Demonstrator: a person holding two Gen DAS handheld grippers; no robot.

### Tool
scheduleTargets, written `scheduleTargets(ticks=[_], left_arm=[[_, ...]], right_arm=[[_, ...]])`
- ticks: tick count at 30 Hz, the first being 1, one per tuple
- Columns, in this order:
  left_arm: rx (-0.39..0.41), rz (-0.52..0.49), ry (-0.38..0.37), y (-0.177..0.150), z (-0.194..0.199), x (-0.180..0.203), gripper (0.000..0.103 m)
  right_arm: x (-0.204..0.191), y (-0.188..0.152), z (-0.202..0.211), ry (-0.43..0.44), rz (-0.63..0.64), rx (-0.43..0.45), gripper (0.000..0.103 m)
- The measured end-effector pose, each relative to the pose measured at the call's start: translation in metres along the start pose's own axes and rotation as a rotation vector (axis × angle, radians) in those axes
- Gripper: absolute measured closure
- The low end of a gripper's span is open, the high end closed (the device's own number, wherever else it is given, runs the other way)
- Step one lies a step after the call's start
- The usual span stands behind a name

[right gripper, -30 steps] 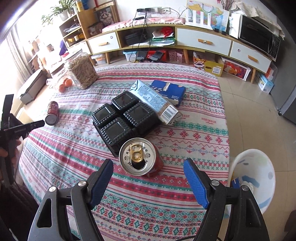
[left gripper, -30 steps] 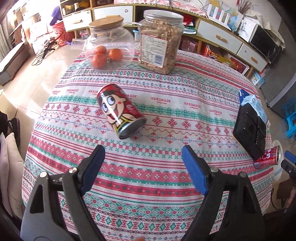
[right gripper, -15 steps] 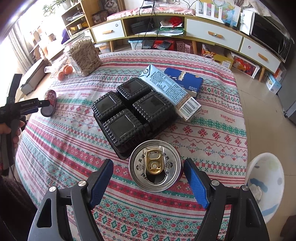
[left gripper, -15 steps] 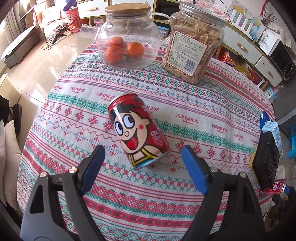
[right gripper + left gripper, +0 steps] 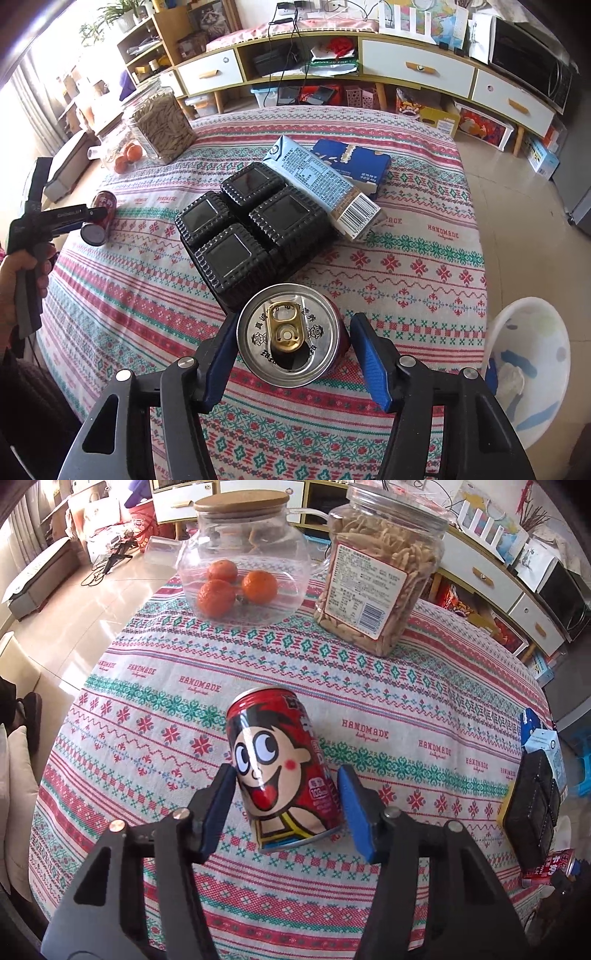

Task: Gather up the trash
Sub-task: 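Carry both red cans to the white bucket and release them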

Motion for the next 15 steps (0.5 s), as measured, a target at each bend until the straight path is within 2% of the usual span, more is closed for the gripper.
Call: scheduleTargets(ticks=[15], left_arm=[[0.034,-0.166,-0.097,-0.048,0.033,0.075,0.048]], right_arm=[[0.061,-0.032,0.039,-0.036,-0.115,0.055,0.041]])
Point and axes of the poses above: each gripper's, at about its wrist camera, not at the fingertips, and z roughly against the way its jaws point, x to its right, y to its top, the point moved 3 cm from there along -z, roughly the way its jaws point, and after that the axes turned 7 degrees about -x, right-handed, at the moved point
